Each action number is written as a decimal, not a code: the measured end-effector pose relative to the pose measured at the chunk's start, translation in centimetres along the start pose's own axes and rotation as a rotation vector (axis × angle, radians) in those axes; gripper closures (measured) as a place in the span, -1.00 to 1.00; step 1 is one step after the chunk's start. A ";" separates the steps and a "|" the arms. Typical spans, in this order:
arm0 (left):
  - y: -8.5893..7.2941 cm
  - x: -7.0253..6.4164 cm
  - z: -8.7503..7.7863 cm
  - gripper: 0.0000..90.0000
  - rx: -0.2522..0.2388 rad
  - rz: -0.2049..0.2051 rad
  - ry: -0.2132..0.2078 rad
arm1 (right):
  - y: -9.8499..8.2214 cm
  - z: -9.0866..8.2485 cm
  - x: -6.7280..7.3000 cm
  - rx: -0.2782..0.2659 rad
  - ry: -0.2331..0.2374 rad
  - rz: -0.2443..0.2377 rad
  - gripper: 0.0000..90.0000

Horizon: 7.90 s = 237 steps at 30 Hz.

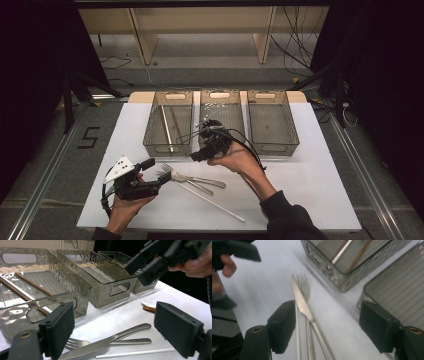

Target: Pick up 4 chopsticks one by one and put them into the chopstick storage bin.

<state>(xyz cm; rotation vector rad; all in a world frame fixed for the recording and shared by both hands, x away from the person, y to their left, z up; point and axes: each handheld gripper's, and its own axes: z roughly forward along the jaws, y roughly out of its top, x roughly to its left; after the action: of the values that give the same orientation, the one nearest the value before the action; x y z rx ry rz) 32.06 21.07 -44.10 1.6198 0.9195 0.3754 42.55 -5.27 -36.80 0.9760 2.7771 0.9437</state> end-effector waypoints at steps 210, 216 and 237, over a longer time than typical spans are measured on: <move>0.1 0.1 -0.2 -0.64 -0.015 -0.001 0.003 | 9.8 4.7 -3.7 -0.155 -0.081 0.155 0.89; 0.1 0.1 -0.1 -0.64 -0.012 0.003 0.002 | 10.0 5.4 -4.0 -0.159 -0.074 0.193 0.89; 0.1 0.1 -0.2 -0.64 -0.014 0.003 0.000 | 10.7 6.8 -3.8 -0.177 -0.081 0.229 0.89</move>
<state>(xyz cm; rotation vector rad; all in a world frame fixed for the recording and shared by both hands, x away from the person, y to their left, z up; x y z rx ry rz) 32.04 21.23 -43.97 1.6085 0.9124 0.3826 53.09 2.69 -36.83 1.2903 2.5031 1.1281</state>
